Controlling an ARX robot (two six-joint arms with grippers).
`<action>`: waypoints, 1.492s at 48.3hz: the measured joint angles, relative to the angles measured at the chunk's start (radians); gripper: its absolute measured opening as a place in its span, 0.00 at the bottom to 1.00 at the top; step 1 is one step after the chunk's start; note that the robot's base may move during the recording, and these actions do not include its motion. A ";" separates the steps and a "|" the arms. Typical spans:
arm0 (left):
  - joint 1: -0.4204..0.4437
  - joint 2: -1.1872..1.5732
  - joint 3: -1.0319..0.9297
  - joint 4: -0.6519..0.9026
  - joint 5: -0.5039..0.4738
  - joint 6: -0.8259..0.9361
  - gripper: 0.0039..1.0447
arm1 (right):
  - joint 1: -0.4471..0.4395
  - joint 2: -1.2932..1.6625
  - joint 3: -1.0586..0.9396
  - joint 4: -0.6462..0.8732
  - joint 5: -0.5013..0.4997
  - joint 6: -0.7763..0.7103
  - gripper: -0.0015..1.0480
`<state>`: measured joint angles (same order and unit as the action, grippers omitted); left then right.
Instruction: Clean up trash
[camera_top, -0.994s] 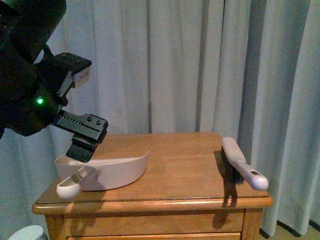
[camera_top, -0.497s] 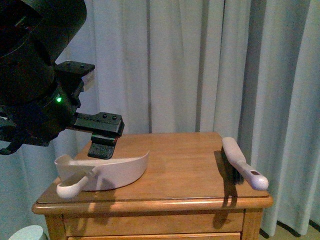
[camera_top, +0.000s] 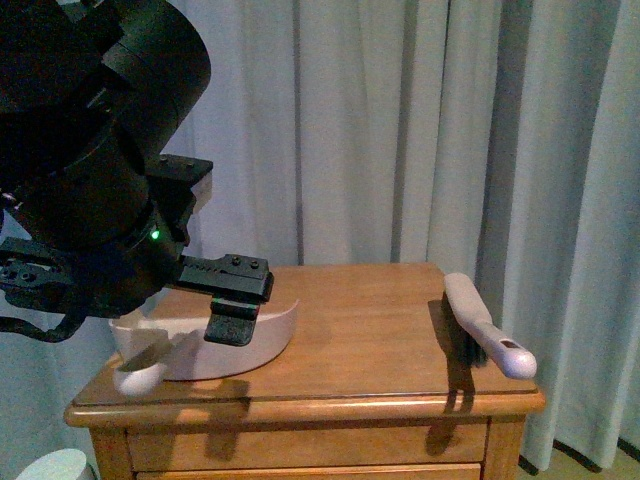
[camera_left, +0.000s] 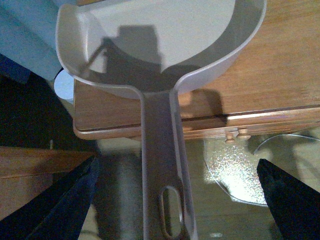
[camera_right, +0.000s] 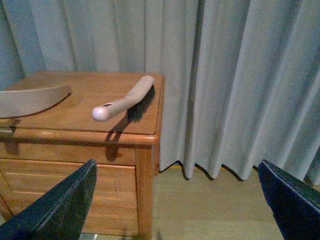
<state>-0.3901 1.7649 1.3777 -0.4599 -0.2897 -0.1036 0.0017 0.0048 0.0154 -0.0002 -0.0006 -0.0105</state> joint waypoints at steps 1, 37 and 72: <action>0.000 0.007 0.000 0.007 0.000 0.000 0.93 | 0.000 0.000 0.000 0.000 0.000 0.000 0.93; 0.055 0.103 -0.043 0.112 0.030 0.014 0.93 | 0.000 0.000 0.000 0.000 0.000 0.000 0.93; 0.069 0.120 -0.060 0.140 0.029 0.076 0.42 | 0.000 0.000 0.000 0.000 0.000 0.000 0.93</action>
<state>-0.3206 1.8847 1.3174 -0.3199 -0.2607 -0.0273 0.0017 0.0048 0.0154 -0.0002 -0.0006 -0.0105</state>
